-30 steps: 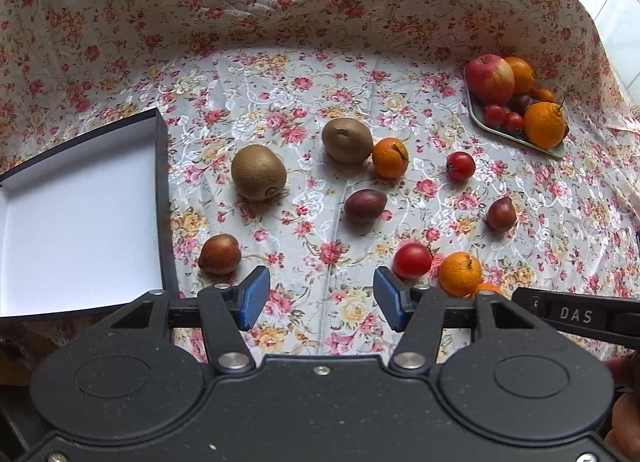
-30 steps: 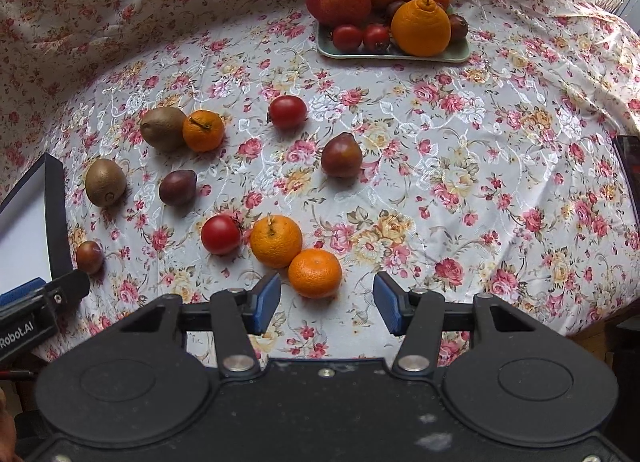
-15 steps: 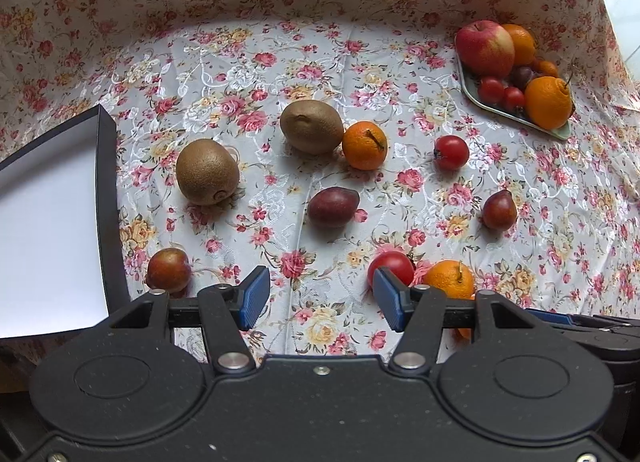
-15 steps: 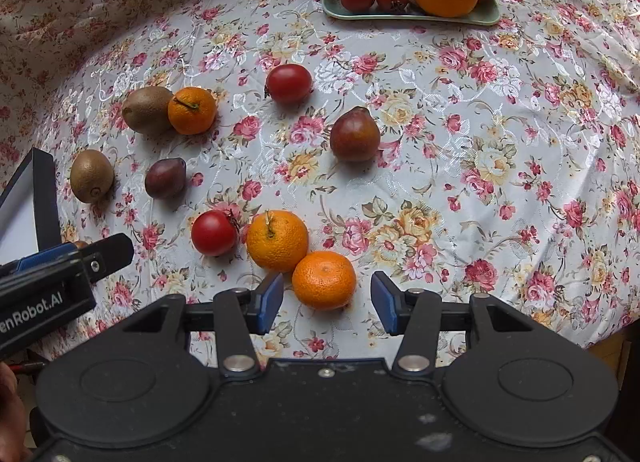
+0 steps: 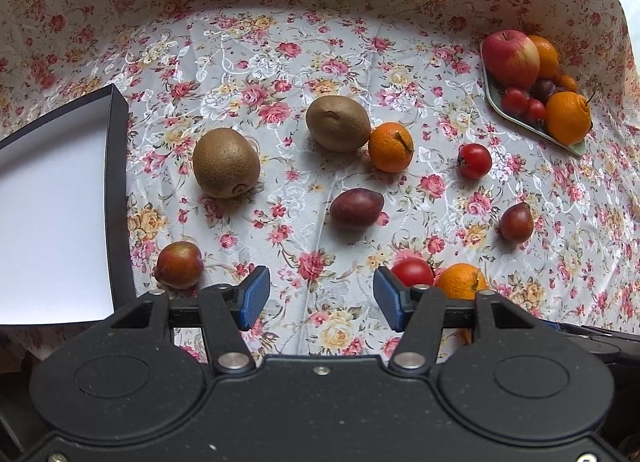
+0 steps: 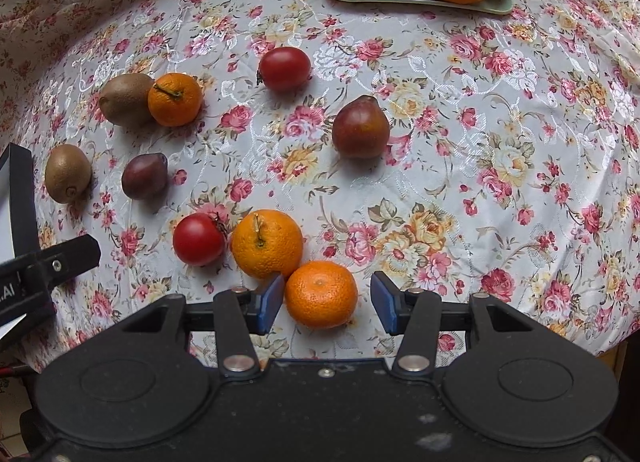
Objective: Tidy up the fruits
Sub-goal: 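Move the left tool toward a dark red plum while the right tool approaches a mandarin, then close the right gripper on the mandarin while the left gripper closes on the plum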
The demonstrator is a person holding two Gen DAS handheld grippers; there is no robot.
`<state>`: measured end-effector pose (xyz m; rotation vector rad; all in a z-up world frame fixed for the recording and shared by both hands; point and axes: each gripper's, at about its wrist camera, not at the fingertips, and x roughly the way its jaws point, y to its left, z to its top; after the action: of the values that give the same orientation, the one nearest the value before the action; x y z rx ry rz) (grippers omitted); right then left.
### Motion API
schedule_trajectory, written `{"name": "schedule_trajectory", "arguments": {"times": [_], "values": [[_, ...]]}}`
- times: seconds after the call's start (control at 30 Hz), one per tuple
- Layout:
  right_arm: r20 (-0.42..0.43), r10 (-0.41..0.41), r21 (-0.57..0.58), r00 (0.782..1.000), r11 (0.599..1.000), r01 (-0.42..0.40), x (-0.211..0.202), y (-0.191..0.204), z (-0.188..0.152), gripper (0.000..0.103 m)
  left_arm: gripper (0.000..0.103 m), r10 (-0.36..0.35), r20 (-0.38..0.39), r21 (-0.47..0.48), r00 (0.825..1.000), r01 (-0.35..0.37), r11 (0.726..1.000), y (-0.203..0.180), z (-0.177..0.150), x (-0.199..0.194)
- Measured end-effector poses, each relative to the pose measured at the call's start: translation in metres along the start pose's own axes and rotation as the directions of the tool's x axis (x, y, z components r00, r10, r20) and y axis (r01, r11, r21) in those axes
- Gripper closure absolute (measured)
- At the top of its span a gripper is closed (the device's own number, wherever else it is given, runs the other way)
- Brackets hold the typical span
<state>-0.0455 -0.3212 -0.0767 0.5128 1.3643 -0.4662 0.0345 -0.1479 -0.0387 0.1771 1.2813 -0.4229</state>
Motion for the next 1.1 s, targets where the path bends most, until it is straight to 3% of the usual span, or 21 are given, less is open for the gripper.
{"name": "schedule_trajectory", "arguments": {"times": [0.2,0.27,0.57,0.8,1.0,1.1], "values": [[-0.026,-0.024,-0.007,0.999,1.000,0.024,0.012,0.006,-0.001,0.055,0.041,-0.009,-0.004,-0.003,1.000,0.009,1.000,0.000,0.000,-0.001],[-0.039,-0.029,-0.013,0.999,0.999,0.029,0.017,0.008,-0.003,0.061,0.041,-0.011,-0.002,-0.004,1.000,0.011,1.000,0.001,0.000,-0.001],[-0.002,-0.079,0.003,0.997,0.997,0.079,0.010,0.011,-0.005,0.062,0.041,-0.005,0.012,0.002,1.000,0.005,1.000,0.006,0.000,-0.006],[0.069,-0.065,0.073,0.995,0.995,0.060,-0.020,0.000,0.010,0.062,0.041,0.008,0.061,-0.048,0.998,-0.005,0.999,0.027,0.008,-0.020],[0.101,0.005,0.066,0.995,0.998,-0.012,-0.037,0.017,0.015,0.062,0.041,0.036,0.096,-0.110,0.995,-0.025,0.994,0.058,0.013,-0.032],[0.102,0.039,0.042,0.994,0.998,-0.044,-0.041,0.030,0.014,0.062,0.041,0.034,0.072,-0.149,0.997,-0.023,0.989,0.074,0.014,-0.024]]}}
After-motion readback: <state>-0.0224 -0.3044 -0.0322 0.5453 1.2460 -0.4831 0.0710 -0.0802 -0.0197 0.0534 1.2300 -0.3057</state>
